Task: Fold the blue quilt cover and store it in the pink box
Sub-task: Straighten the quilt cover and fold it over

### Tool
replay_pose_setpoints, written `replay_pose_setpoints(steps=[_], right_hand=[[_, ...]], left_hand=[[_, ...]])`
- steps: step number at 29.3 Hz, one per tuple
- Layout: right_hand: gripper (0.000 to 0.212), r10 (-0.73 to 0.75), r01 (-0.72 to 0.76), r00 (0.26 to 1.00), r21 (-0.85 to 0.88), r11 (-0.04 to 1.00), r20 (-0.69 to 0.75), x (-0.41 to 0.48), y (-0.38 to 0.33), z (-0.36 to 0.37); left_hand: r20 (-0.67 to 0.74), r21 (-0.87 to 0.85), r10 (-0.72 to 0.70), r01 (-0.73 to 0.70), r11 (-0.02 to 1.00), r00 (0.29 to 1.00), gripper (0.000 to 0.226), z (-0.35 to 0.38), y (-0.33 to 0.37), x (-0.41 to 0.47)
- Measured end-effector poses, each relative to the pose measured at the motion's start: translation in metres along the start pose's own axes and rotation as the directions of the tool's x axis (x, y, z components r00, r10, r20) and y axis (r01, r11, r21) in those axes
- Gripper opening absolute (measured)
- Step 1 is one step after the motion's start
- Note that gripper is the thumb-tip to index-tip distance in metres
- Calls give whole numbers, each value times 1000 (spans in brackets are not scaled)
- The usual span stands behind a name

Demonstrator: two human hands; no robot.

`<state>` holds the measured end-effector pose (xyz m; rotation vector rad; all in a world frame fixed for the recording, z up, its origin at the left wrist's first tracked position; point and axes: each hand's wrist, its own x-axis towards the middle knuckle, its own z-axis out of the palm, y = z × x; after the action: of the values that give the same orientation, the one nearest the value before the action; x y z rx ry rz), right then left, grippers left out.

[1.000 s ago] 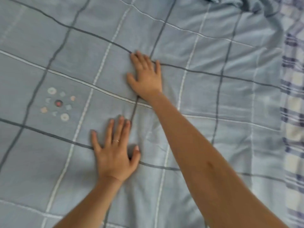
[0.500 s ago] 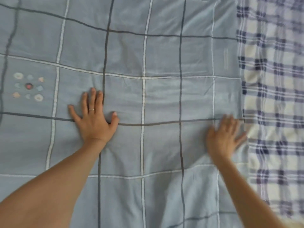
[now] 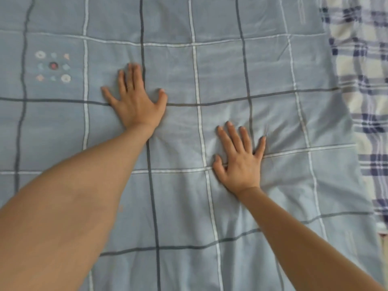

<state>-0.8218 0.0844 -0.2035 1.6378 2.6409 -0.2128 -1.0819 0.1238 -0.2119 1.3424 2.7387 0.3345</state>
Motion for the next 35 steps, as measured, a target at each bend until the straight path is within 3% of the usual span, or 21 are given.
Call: replay_pose_setpoints(steps=[2, 5, 9, 13, 16, 18, 19, 21, 23, 25, 29, 31, 32, 33, 34, 35], right_hand=[[68, -18, 19, 999, 23, 1000, -33, -2, 4, 2], [67, -19, 25, 997, 74, 997, -79, 5, 4, 1], [68, 21, -20, 1000, 67, 998, -18, 5, -3, -3], [64, 95, -104, 987, 60, 993, 130, -26, -24, -16], [57, -164, 147, 974, 119, 982, 154, -120, -3, -14], [58, -200, 185, 968, 111, 976, 149, -203, 58, -7], [60, -119, 107, 980, 88, 990, 156, -240, 96, -3], [67, 179, -191, 966, 49, 980, 188, -309, 166, -1], [75, 441, -459, 854, 3, 888, 276, -370, 207, -3], [83, 603, -640, 722, -2, 768, 339, -437, 225, -13], [77, 705, -751, 659, 182, 634, 263, -525, 212, -33], [66, 780, -851, 514, 323, 413, 357, -543, 206, -41], [54, 782, -882, 445, 364, 300, 436, -548, 203, -42], [38, 755, -895, 412, 381, 231, 511, -551, 201, -42], [21, 715, -900, 401, 390, 192, 573, -553, 198, -47], [8, 670, -896, 415, 403, 185, 616, -556, 193, -57]], left_hand=[[19, 32, 14, -15, 999, 1000, 76, 0, -2, -2], [137, 97, 140, -154, 983, 981, 73, -5, 0, -19], [319, 29, 369, -398, 917, 873, 69, -16, 2, -116], [251, 10, 446, -463, 886, 859, 72, -21, 8, -247], [256, 18, 424, -443, 896, 869, 72, -19, 18, -318], [264, 28, 495, -520, 854, 828, 73, -20, 34, -373], [295, 32, 543, -576, 817, 787, 74, -19, 44, -402], [349, -4, 601, -640, 768, 719, 75, -16, 64, -462], [427, -59, 637, -683, 728, 642, 77, -17, 78, -517], [526, -145, 705, -766, 626, 476, 81, -22, 89, -581], [666, -316, 725, -816, 484, 172, 81, -38, 83, -673], [703, -396, 711, -840, 371, -17, 65, -45, 73, -700], [732, -455, 673, -812, 364, -109, 55, -49, 66, -708], [761, -511, 627, -749, 422, -166, 51, -53, 60, -716], [795, -531, 579, -668, 521, -181, 50, -62, 56, -721], [837, -513, 528, -545, 663, -145, 46, -80, 53, -724]])
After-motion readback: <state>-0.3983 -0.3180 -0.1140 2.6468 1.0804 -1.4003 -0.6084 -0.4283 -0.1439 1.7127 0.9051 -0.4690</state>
